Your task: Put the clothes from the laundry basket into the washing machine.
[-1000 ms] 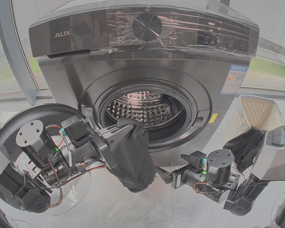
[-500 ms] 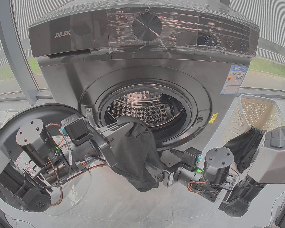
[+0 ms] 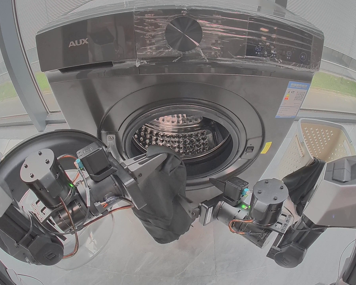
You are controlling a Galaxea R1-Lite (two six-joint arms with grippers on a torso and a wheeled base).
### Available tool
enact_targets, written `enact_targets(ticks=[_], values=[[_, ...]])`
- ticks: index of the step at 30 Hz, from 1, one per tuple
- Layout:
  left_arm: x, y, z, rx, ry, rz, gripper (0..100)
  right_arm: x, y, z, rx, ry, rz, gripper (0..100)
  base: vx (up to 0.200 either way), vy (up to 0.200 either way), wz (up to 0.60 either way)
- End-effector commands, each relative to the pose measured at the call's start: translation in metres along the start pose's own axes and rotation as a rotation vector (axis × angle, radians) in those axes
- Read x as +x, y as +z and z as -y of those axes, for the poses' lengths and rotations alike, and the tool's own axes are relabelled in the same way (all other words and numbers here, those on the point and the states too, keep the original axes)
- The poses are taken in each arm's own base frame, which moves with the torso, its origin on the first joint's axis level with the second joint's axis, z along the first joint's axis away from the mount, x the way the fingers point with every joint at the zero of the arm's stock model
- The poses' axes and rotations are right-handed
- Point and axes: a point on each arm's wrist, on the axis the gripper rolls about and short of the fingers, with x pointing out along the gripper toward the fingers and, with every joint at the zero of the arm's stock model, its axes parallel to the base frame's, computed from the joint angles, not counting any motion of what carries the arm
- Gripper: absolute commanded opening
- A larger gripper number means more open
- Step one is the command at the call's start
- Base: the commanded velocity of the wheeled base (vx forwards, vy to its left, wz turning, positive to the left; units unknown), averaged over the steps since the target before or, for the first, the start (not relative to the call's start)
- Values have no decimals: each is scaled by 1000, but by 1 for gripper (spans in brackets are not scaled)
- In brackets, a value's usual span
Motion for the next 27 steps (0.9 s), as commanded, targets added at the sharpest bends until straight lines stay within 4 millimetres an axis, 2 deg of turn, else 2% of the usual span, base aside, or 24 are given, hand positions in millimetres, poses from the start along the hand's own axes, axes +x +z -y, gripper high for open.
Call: enact_targets(ticks=[1, 8, 16, 23, 27], values=[[0, 2, 0, 3, -1, 10, 0, 4, -6, 10, 0, -31, -18, 100, 0, 0, 0], [-1, 3, -1, 5, 1, 16, 0, 6, -17, 8, -9, -24, -51, 100, 0, 0, 0], [0, 6, -1, 10, 2, 28, 0, 5, -46, 17, -24, -40, -149, 100, 0, 0, 0], [-1, 8, 0, 10, 0, 34, 0, 20, -65, 25, -36, -57, -178, 100, 0, 0, 0], [-1, 8, 0, 9, -2, 33, 0, 31, -64, 31, -43, -71, -145, 100, 0, 0, 0]])
